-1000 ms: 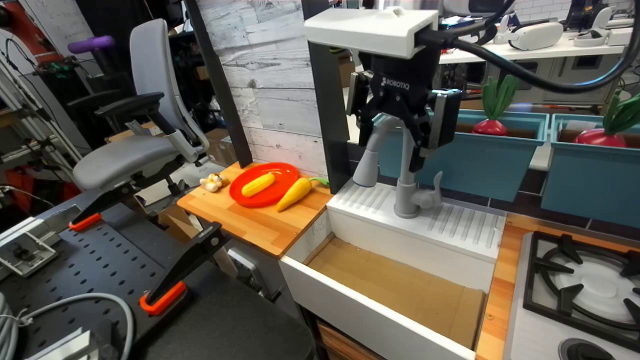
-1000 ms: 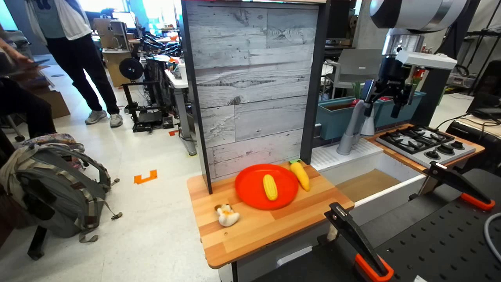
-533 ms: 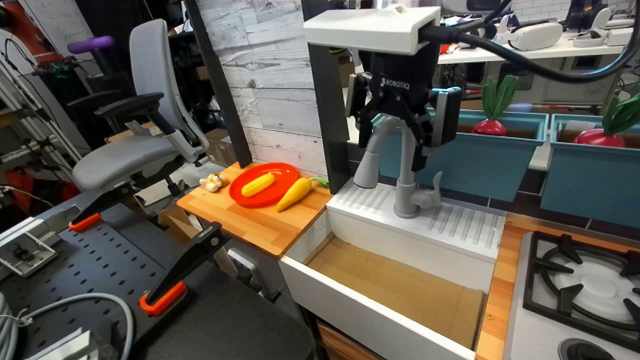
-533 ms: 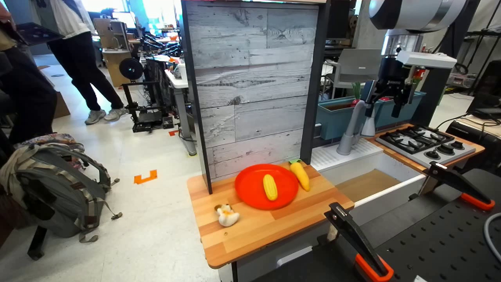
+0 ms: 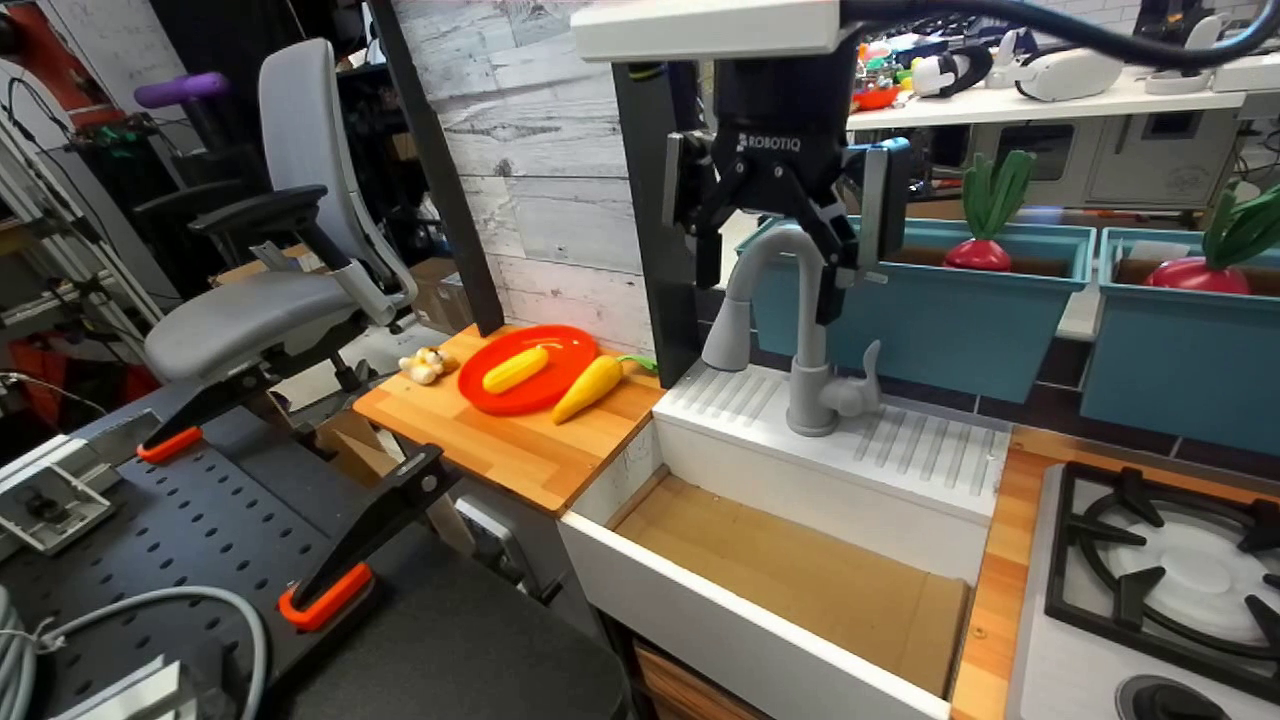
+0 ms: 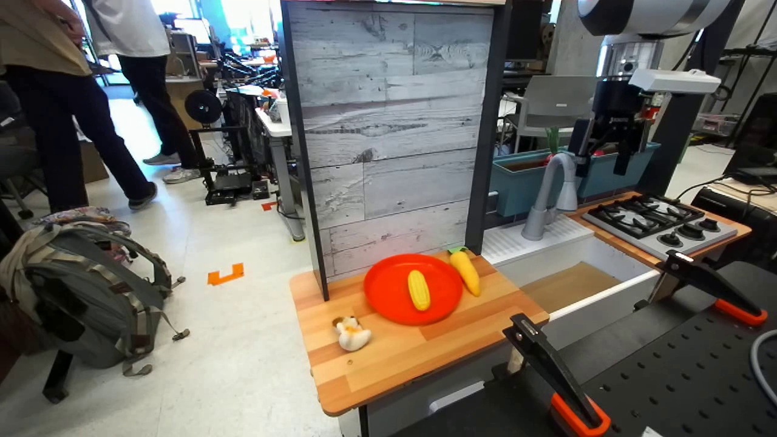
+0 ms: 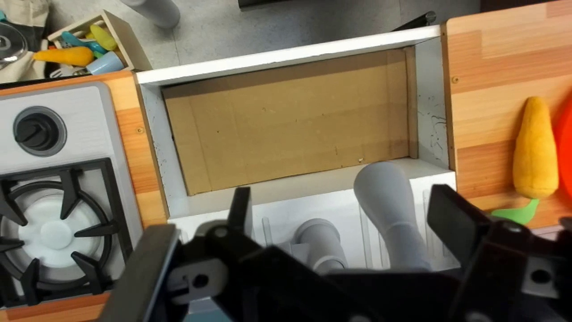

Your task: Turn the tap faucet to the right

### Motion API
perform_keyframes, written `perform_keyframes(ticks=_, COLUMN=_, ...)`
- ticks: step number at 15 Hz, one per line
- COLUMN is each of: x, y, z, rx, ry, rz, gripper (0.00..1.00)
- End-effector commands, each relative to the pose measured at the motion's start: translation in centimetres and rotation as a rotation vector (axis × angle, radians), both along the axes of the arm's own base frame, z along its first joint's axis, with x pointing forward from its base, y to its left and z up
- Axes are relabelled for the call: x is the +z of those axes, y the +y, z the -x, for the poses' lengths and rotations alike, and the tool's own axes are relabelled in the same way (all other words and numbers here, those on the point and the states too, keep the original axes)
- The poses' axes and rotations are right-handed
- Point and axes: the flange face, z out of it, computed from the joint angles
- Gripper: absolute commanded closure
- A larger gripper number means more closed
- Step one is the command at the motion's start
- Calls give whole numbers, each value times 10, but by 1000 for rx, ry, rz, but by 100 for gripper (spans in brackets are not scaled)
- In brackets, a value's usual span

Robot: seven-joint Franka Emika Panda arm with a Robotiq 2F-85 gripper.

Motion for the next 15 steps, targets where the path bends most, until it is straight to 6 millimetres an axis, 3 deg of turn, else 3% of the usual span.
perform_keyframes(ticks=1, x=33, y=21, z=27, rx=73, ry=-46, rz=23, gripper=0)
perform_keyframes(ticks=10, x=127, y=102, z=74, rx=159, ry=-183, rz=16, gripper=0)
perform_keyframes(ticks=13, x=129, y=116, z=78, rx=174, ry=-134, rz=60, gripper=0)
perform_keyframes(ticks=14, x=129, y=110, z=68, rx=169, ry=-163, rz=29, gripper=0)
perform_keyframes(ticks=15, x=130, y=114, z=71, rx=172, ry=-156, rz=38, gripper=0)
